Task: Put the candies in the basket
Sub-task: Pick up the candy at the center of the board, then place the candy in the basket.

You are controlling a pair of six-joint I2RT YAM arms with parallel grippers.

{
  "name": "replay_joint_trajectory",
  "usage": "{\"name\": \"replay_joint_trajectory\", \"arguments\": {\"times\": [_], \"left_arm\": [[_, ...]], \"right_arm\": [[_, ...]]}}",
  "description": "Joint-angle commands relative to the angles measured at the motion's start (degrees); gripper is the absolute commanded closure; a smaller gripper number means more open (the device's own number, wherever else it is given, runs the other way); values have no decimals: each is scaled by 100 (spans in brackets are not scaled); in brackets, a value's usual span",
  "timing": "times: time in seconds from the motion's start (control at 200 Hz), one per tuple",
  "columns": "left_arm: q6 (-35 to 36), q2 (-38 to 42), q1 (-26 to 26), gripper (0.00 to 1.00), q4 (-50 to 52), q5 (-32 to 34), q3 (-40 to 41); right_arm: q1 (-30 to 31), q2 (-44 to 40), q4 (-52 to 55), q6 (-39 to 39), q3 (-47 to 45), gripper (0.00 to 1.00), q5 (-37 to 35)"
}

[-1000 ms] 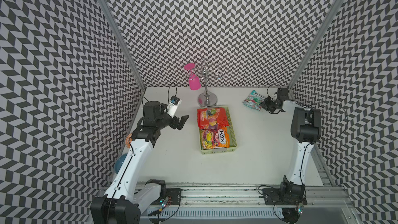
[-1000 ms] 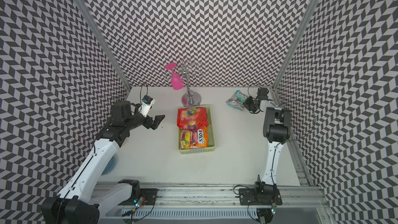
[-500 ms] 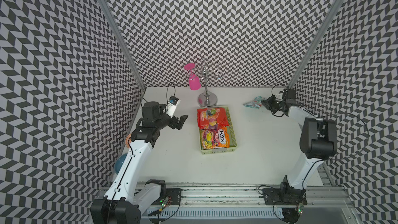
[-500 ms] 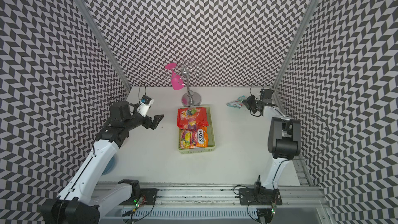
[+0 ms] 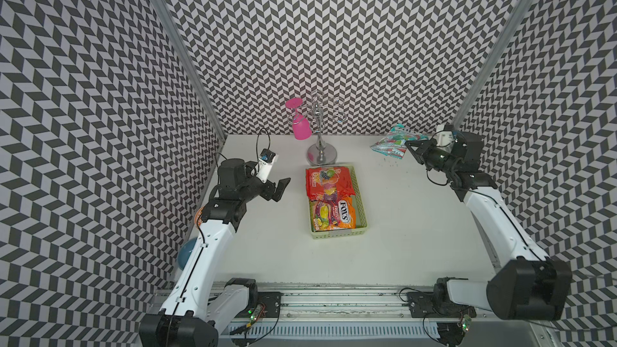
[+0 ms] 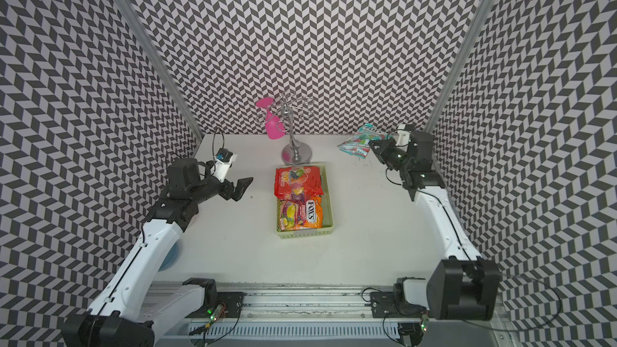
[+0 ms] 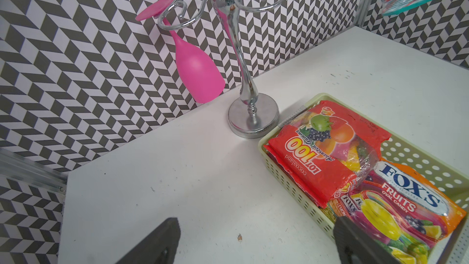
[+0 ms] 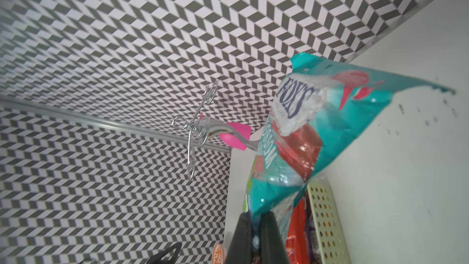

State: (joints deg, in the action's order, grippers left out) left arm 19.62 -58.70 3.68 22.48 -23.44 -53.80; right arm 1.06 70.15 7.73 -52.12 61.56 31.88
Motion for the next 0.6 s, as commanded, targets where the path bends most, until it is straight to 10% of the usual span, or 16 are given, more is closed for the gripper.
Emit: {"name": "replay_joint_trajectory", "arguments": {"times": [0.0,0.325,0.596], "left_arm": [[-46,88,-61,1,-147,49,42],[-123,126,-122,1,-299,147,181],[-90,157,-140,1,-236,173,88]], "right_arm": [[529,-891,-406,-774,-561,100,-623],[3010,-2565,-130,-3348,-1652,100,-2808],[5490,-2224,-115,-4696,-1460,100,-5016]]}}
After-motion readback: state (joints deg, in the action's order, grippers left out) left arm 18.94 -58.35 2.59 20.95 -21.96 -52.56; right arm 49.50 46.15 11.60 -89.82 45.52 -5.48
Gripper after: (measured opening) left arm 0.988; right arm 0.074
